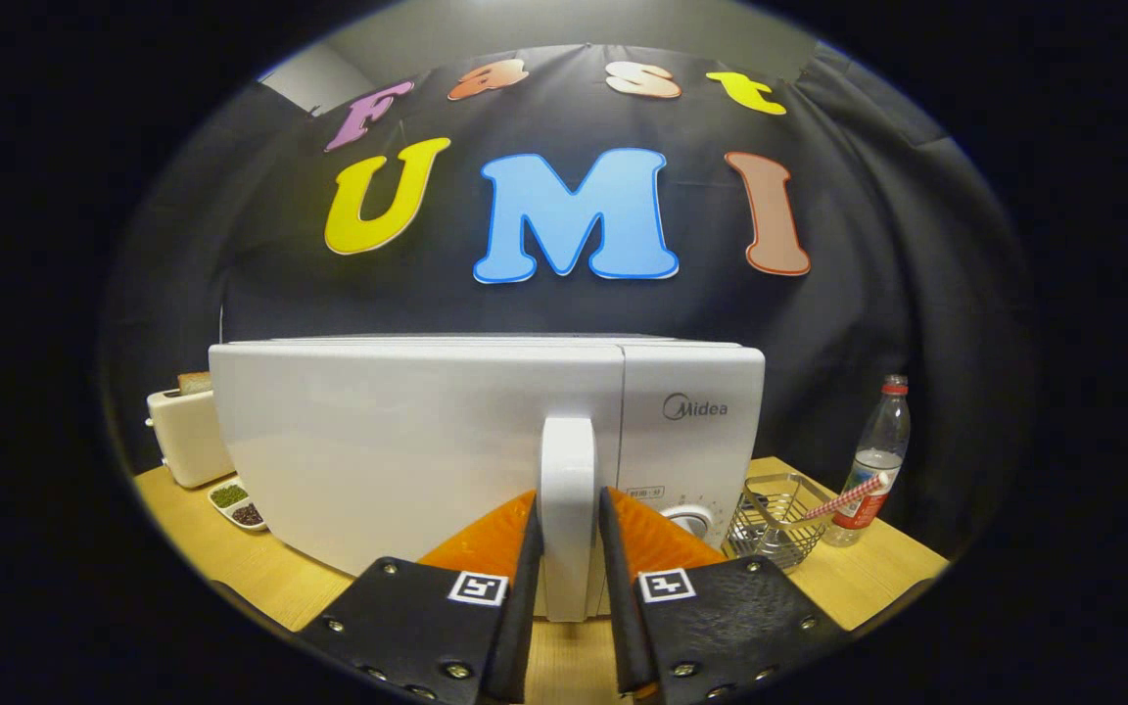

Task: Open the microwave, put the food inside, and close the microwave door.

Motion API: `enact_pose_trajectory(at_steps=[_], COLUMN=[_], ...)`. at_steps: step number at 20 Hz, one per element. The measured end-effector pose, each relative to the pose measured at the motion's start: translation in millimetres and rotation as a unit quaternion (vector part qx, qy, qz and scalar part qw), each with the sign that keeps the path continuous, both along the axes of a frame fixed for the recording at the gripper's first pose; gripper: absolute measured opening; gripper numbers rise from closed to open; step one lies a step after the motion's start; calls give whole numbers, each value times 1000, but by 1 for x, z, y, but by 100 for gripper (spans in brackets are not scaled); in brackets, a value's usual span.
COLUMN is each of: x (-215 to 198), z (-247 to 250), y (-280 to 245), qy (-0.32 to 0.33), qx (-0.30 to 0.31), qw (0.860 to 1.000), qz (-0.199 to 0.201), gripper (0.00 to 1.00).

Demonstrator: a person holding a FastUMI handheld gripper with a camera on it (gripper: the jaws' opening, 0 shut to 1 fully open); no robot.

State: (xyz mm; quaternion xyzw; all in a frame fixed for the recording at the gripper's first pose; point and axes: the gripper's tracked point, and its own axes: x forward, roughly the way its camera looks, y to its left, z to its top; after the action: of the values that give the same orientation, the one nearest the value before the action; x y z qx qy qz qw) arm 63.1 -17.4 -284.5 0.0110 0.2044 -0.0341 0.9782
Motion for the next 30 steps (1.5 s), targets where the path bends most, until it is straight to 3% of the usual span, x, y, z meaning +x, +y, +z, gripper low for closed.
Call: enact_pose_trajectory(at_steps=[3, 8, 9, 12, 15, 22, 30], x=[-2, -7, -6, -7, -35, -125, -198], z=[1, 3, 3, 2, 12, 41, 66], y=[2, 3, 3, 4, 10, 62, 144], qy=[6, 10, 9, 14, 4, 2, -23], qx=[-1, 12, 12, 27, 5, 35, 70], qw=[1000, 1000, 1000, 999, 1000, 996, 989], qz=[-4, 8, 9, 12, 20, 87, 129], gripper=[20, 20, 13, 13, 13, 13, 13])
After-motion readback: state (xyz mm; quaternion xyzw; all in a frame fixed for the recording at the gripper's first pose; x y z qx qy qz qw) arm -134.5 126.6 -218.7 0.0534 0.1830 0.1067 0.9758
